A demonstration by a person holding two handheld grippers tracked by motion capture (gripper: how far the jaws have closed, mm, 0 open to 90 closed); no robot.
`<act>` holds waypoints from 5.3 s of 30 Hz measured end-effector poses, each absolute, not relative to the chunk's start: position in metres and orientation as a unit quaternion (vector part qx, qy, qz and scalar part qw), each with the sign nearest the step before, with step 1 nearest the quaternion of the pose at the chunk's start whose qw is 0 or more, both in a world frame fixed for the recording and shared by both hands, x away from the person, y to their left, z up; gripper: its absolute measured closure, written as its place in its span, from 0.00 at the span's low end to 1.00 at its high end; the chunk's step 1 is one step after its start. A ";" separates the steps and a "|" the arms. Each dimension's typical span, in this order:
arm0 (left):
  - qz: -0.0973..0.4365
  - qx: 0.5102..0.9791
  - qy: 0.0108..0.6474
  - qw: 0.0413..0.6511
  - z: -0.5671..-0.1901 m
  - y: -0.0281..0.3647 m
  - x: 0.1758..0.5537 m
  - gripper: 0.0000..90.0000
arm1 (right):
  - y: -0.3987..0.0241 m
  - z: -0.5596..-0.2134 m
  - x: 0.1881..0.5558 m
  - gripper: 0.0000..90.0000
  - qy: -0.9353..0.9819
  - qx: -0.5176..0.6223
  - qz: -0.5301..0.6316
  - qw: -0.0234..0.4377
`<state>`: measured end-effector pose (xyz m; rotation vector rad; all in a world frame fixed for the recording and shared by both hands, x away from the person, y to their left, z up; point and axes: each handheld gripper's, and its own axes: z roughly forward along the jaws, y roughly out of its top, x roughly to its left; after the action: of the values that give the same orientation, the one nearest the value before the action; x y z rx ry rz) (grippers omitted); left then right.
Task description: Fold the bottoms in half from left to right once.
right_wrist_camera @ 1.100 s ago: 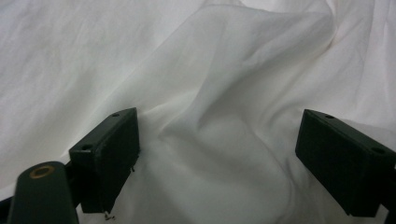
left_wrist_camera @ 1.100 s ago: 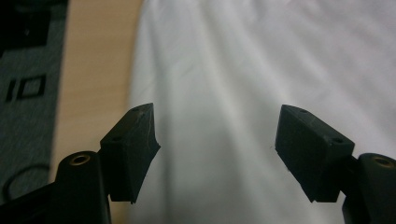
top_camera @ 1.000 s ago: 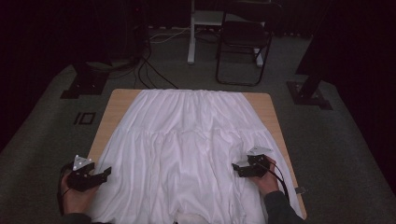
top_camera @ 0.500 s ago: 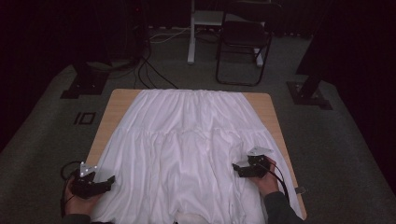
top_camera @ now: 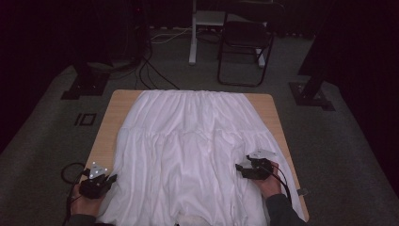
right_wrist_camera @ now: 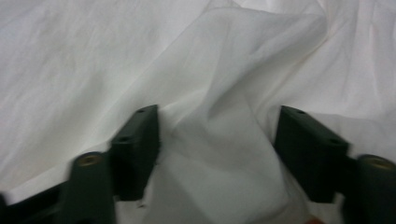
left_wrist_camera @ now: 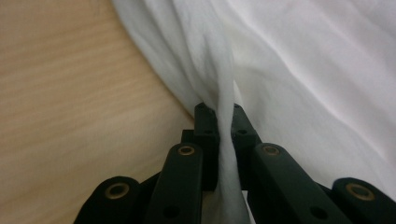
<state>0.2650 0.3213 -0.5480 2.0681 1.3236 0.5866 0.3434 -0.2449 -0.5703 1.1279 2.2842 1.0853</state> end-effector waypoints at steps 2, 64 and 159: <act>0.235 0.781 0.488 0.310 -0.540 0.321 0.270 0.96 | -0.247 -0.568 0.342 0.50 0.812 0.399 0.382 0.189; 0.167 0.814 0.279 0.482 -0.420 0.190 0.305 0.97 | -0.307 -0.570 0.315 0.45 0.784 0.458 0.353 0.225; 0.179 0.839 0.394 0.330 -0.555 0.154 0.330 0.34 | -0.316 -0.523 0.327 0.98 0.742 0.487 0.360 0.288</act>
<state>0.3301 0.1538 -0.5553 2.1949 1.0307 0.4687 0.3265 -0.3163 -0.5232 1.2993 1.9822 0.9608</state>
